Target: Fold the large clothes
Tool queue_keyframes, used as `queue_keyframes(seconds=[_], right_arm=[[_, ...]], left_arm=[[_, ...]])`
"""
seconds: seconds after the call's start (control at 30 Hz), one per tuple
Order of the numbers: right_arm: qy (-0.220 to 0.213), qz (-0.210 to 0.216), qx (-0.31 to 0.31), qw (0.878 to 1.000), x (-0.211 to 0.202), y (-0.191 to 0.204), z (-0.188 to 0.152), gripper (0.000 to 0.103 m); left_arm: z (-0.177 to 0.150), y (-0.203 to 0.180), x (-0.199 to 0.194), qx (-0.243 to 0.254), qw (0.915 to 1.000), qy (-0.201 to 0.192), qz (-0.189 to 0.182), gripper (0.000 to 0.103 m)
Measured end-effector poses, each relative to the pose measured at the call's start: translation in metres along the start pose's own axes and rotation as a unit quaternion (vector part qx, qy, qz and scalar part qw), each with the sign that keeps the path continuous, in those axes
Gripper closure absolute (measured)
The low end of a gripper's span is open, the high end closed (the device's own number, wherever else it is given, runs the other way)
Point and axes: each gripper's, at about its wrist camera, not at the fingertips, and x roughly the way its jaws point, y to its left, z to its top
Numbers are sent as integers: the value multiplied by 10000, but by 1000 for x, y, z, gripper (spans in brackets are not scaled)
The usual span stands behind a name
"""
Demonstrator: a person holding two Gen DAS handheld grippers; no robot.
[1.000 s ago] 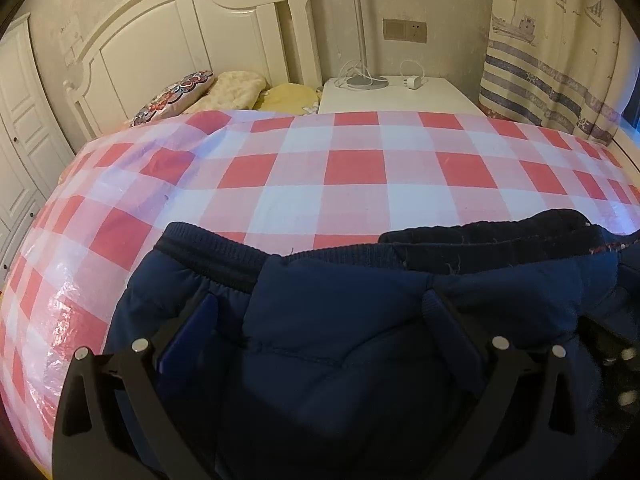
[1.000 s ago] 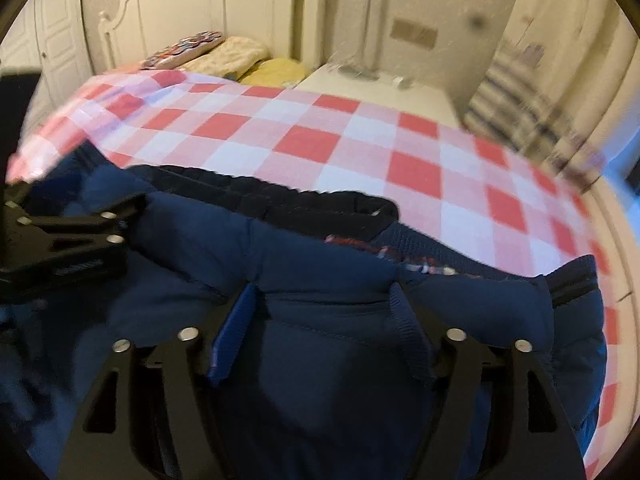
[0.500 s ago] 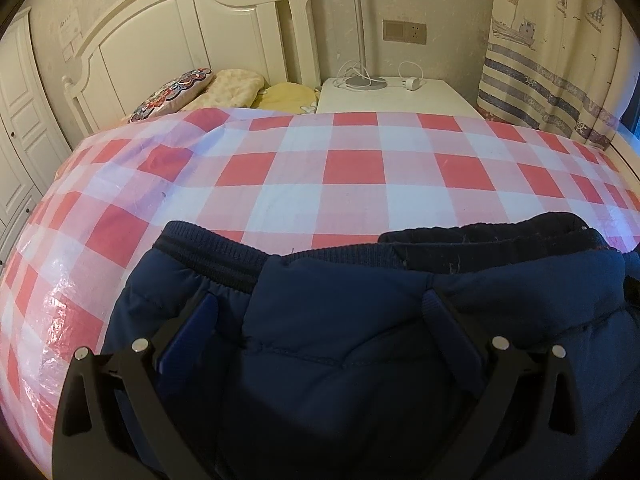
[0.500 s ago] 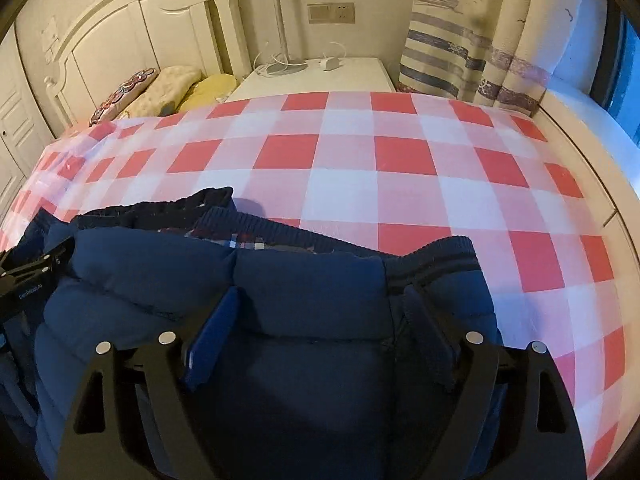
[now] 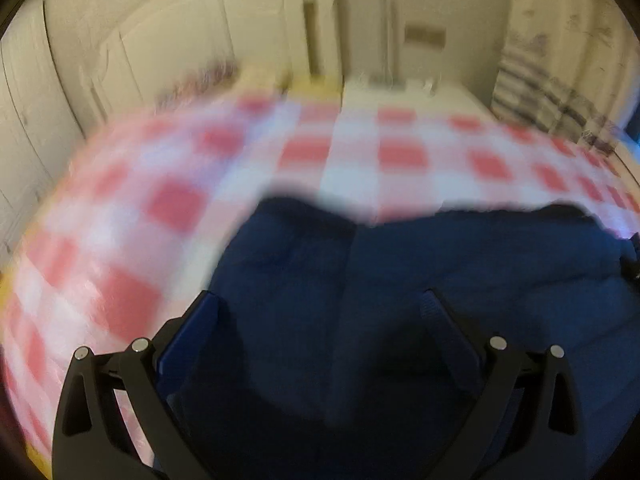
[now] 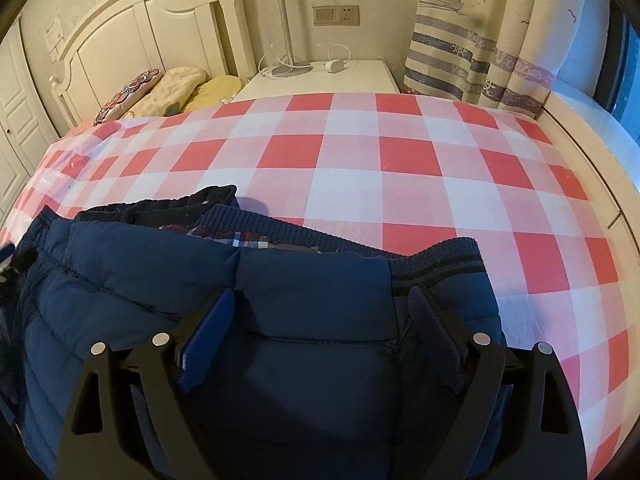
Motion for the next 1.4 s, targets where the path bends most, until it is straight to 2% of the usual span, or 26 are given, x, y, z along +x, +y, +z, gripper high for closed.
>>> queue_keyframes(seconds=[0.03,0.07,0.2,0.27,0.3,0.37,0.47,0.53,0.6,0.7,0.77,0.83,0.9,0.93,0.97,1.0,1.07,1.1,1.13,1.17,1.2,1.4], right_arm=[[-1,8,-1,10000,0,0,0,16],[-11,-1,-4,10000,0,0,0,16],[104,2,-43,9999,-1,3,0,15],[116,-210,-92,9997,-10,8,3,16],[2,-354,-142,9993,-22,14,3,16],[-511,-120,-438,9977,-59,43,-1,16],[-926,42,-1376,9861,-94,95,-21,14],[-751,45,-1768,9814,-88,115,-35,12],[-241,-56,-1936,9808,-54,124,-51,12],[-23,340,-1508,9880,-37,110,-49,12],[53,465,-1436,9885,-34,106,-48,11],[37,451,-1443,9885,-33,107,-49,10],[-10,391,-1488,9881,-33,109,-52,10],[-31,382,-1493,9880,-33,109,-52,10],[-42,382,-1494,9880,-33,109,-52,10],[-47,384,-1494,9880,-33,108,-52,10],[-51,369,-1502,9880,-33,109,-54,10],[-66,351,-1515,9878,-34,109,-55,10],[-87,340,-1513,9879,-36,109,-57,10],[-111,355,-1508,9879,-37,109,-57,10],[-129,369,-1489,9881,-37,109,-58,10],[-124,382,-1469,9883,-36,108,-58,8]], left_arm=[[2,9,7,-213,9993,179,-239,2],[3,11,10,-288,9991,208,-248,2],[3,-2,13,-19,9997,194,142,2],[2,-1,12,-10,9998,152,154,2],[2,1,13,-60,9998,162,99,2],[1,3,14,-113,9998,171,42,2],[1,2,13,-82,9998,150,85,2],[1,3,12,-95,9998,130,75,2],[0,4,12,-126,9998,130,42,2],[0,4,11,-146,9998,113,26,2],[1,4,12,-146,9998,115,33,2],[1,5,10,-159,9998,108,47,2],[0,3,-9,-185,9995,-93,258,5],[-2,1,-23,-171,9994,-264,127,5],[-7,-7,-44,-108,9985,-472,-261,4],[-10,-15,-55,27,9975,-577,-403,4],[-18,-40,-67,505,9955,-743,-302,2],[-24,-52,-62,742,9945,-721,-172,2],[-30,-60,-46,915,9946,-490,-78,2],[-33,-64,-29,960,9951,-222,-66,2],[-35,-64,-20,905,9958,-124,-109,2],[-35,-63,-19,834,9962,-191,-131,2]])
